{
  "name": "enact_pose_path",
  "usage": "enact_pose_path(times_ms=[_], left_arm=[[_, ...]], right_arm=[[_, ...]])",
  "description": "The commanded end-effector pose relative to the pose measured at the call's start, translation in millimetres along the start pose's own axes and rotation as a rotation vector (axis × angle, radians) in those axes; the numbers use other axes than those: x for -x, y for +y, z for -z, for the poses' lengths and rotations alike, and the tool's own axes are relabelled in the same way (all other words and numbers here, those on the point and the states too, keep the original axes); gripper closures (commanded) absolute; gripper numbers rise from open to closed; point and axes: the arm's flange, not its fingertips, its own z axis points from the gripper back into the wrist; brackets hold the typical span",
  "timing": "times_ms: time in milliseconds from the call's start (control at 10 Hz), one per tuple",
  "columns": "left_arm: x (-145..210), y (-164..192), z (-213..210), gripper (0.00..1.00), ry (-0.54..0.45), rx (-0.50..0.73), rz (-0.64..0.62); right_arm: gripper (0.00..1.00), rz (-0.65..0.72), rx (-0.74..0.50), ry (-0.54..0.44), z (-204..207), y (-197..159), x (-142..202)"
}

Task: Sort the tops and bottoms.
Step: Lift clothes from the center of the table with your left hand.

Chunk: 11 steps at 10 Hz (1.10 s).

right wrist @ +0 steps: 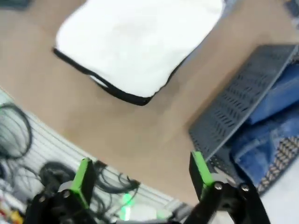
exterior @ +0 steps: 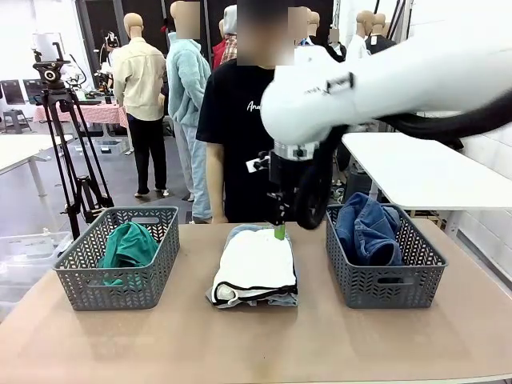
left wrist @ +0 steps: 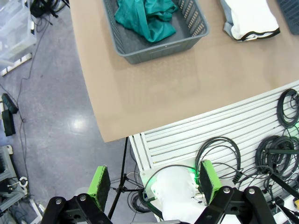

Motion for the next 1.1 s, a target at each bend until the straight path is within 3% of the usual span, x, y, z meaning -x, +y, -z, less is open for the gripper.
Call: enact_pose_path(times_ms=[0, 200, 500, 800, 1000], left_arm=[[-0.8, 0.0, 0.5, 0.00, -0.010, -0.004, -0.015], [-0.8, 0.0, 0.5, 0.00, -0.010, -0.004, -0.015], [-0.8, 0.0, 0.5, 0.00, -0.010, -0.004, -0.015], [-0.8, 0.0, 0.5, 0.00, -0.010, -0.004, -0.015], [-0.8, 0.0, 0.5, 0.00, -0.010, -0.004, -0.015]], right_arm=[[0.00, 0.170, 0.026, -0.143, 32.2, -3.6, 29.3], [0.00, 0.297, 0.013, -0.271, 38.4, -15.2, 23.1], [0.00, 0.300, -0.008, -0.244, 40.1, -27.8, 6.5], [0.00, 0.280, -0.002, -0.300, 13.3, -29.3, -2.4], [0.00, 0.296, -0.014, -0.296, 18.9, -29.2, 2.2]])
